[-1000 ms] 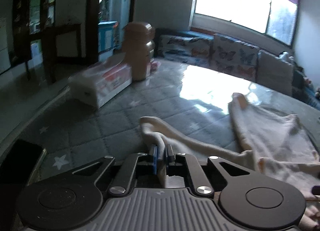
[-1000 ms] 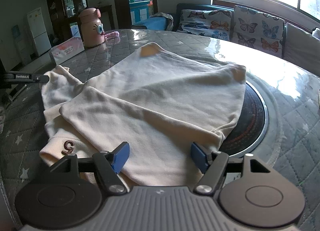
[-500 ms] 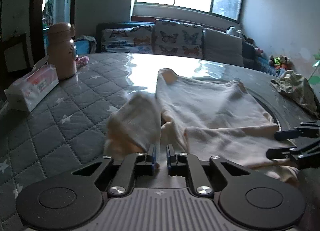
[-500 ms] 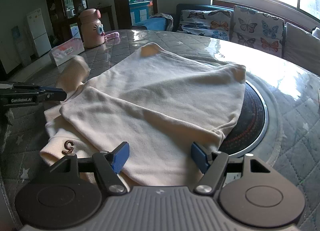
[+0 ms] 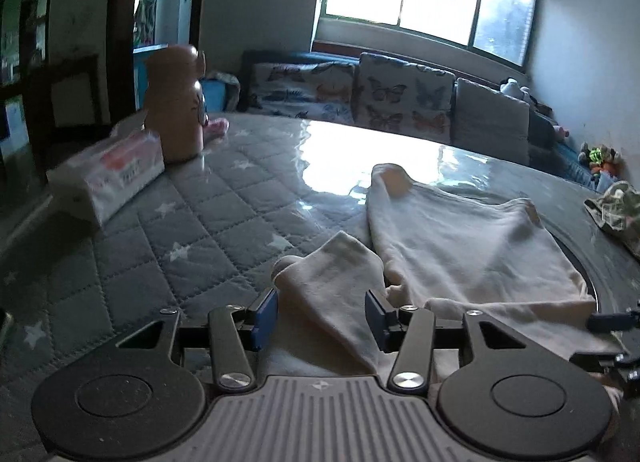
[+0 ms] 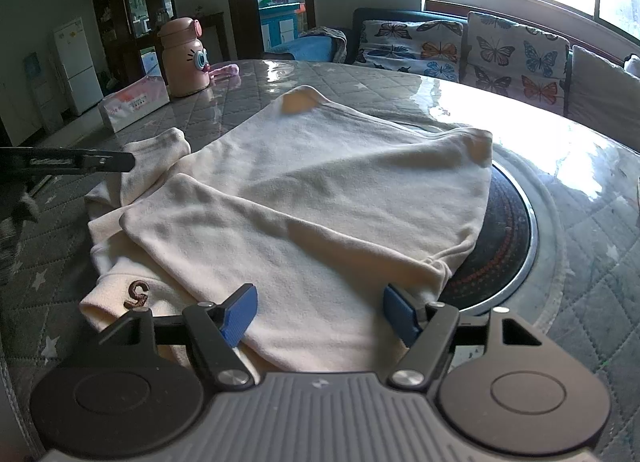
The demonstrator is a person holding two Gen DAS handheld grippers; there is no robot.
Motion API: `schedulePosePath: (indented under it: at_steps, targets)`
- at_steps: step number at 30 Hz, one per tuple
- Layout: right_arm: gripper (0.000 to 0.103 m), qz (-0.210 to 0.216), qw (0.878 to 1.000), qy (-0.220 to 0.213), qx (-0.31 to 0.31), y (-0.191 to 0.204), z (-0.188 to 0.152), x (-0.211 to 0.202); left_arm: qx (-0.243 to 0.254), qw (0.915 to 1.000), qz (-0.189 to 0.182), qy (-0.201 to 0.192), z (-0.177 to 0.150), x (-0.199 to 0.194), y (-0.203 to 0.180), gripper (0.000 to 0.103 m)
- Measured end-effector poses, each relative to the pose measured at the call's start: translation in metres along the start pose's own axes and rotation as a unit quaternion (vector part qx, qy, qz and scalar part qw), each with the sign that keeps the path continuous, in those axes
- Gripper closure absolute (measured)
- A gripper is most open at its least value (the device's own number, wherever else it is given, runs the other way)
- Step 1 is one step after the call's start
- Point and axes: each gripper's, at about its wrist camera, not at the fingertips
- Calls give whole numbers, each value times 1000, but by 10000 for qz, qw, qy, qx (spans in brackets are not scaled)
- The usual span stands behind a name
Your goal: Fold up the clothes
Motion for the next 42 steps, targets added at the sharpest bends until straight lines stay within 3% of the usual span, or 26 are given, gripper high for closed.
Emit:
schedulePosePath:
  at_steps: [3,5,8,13,18,26,42]
  targets:
    - [31,1,10000,0,0,0,0,0,-119,9999,45,88,0,9,1,63]
    - [31,4,10000,-1,2,0,0,0,-195,9997,109,109,-1,12,4,83]
    - [31,4,10000,-2,4,0,0,0,-291,9993,218,53,0,11,11,94]
    - [31,1,10000,-5,3,0,0,0,-306,9970,649,-295,6,-3,31,97]
    - [31,-4,10000,-4,3,0,0,0,-516,9895,1217,-587,10,-17,61,97]
    - [30,-20,10000,10,-12,1,0,0,-794,9789,1845,-370,-5,-7,101,97]
    - [29,-18,10000,16,-13,1,0,1,-667,9752,2094,-249,-6,-4,112,96]
Point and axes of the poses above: each gripper's, at about its wrist camera, not at the fingertips, and x roughly the way its jaws point, y to its left, z to its top, and after that the axes turned 2 degrees about x, right-handed
